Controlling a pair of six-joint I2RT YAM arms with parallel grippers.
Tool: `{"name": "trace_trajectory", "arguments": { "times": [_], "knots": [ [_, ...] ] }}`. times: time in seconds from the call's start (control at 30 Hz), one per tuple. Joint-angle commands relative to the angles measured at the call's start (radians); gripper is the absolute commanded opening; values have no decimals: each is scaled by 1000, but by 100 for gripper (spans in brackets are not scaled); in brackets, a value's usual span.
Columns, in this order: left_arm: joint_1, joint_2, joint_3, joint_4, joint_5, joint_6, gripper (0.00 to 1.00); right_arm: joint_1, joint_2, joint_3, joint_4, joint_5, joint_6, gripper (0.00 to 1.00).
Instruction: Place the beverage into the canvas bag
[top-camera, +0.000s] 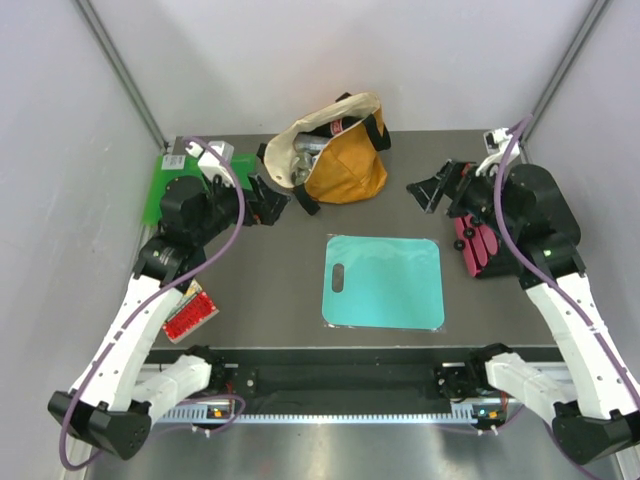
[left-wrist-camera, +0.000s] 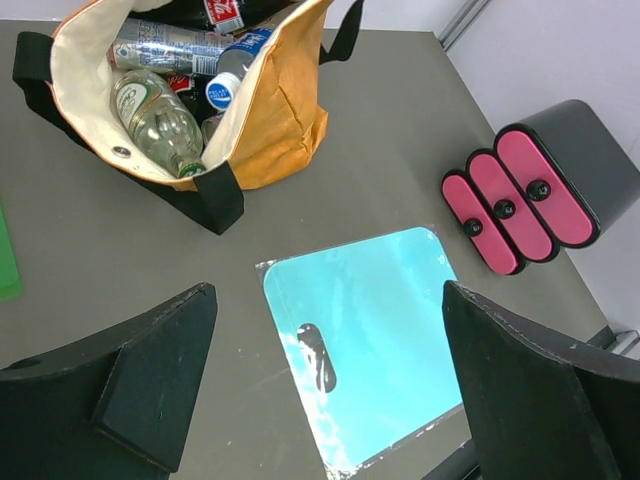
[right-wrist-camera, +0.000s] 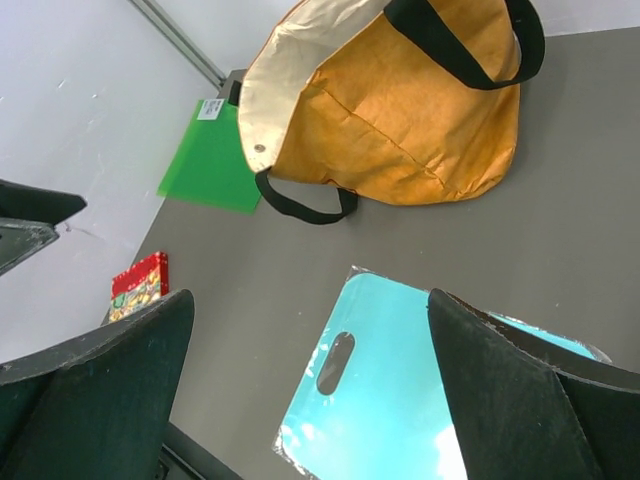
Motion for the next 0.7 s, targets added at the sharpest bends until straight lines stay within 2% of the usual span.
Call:
{"name": "trace_trajectory", "arguments": {
  "times": [0.0, 0.67],
  "knots": [
    [-2, -75, -30, 62, 2, -5, 98, -5, -19, -13, 19, 21, -26, 100],
    [-2, -108, 4, 34, -4, 16, 97, -5, -42, -7, 50, 33, -11, 99]
  ]
}}
